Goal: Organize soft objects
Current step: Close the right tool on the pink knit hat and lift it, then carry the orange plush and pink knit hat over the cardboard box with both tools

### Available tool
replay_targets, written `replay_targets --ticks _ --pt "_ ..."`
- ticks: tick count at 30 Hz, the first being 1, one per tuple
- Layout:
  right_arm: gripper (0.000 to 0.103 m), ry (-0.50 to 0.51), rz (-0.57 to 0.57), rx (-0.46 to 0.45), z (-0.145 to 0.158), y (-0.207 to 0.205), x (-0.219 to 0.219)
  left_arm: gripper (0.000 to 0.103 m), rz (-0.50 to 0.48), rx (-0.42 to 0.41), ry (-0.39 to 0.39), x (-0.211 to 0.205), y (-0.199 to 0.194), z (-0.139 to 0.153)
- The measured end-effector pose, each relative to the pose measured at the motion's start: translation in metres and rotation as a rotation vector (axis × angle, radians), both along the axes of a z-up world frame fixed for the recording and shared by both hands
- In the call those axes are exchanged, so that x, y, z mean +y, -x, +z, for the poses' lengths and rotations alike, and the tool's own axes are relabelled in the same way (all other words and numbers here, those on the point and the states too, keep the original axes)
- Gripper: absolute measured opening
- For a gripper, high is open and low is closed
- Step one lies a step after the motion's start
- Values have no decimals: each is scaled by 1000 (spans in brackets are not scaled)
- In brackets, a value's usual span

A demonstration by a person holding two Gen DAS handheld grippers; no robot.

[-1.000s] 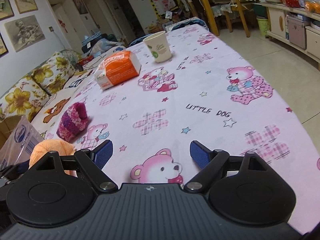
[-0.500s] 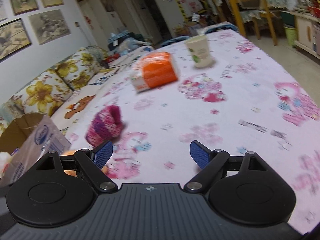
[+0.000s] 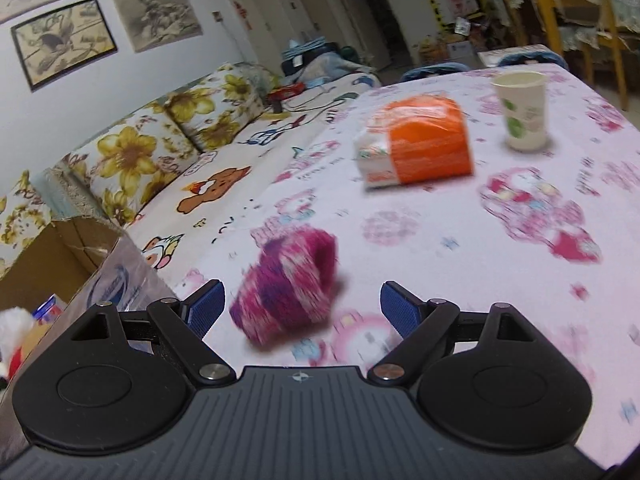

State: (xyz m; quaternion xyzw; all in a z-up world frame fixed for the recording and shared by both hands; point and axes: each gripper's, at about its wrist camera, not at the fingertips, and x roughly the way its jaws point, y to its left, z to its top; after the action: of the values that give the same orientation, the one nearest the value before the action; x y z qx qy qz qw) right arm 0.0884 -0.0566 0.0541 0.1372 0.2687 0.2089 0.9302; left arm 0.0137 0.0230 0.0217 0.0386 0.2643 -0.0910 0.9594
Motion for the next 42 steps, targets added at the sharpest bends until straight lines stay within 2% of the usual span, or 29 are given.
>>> replay_targets --ticks 4,9,10,12,13,18,33,42 --pt "103 62 48 51 -6 -28 20 54 39 35 69 13 -3 -1" --pt "101 80 49 110 -18 -49 34 53 83 32 84 23 -4 1" --pt "99 72 47 109 -20 -49 35 53 88 32 85 24 -4 1" --pt "72 33 51 111 -22 -47 37 53 98 31 91 26 -4 1" --pt "72 11 58 115 -22 -45 39 53 100 30 96 26 -4 2" --pt "59 32 38 84 -16 -34 42 53 104 23 101 26 0 4" --pt "52 133 -136 -26 7 61 -3 53 66 -48 102 27 20 15" --pt "52 110 -212 -17 14 125 -37 53 60 -66 72 24 34 23"
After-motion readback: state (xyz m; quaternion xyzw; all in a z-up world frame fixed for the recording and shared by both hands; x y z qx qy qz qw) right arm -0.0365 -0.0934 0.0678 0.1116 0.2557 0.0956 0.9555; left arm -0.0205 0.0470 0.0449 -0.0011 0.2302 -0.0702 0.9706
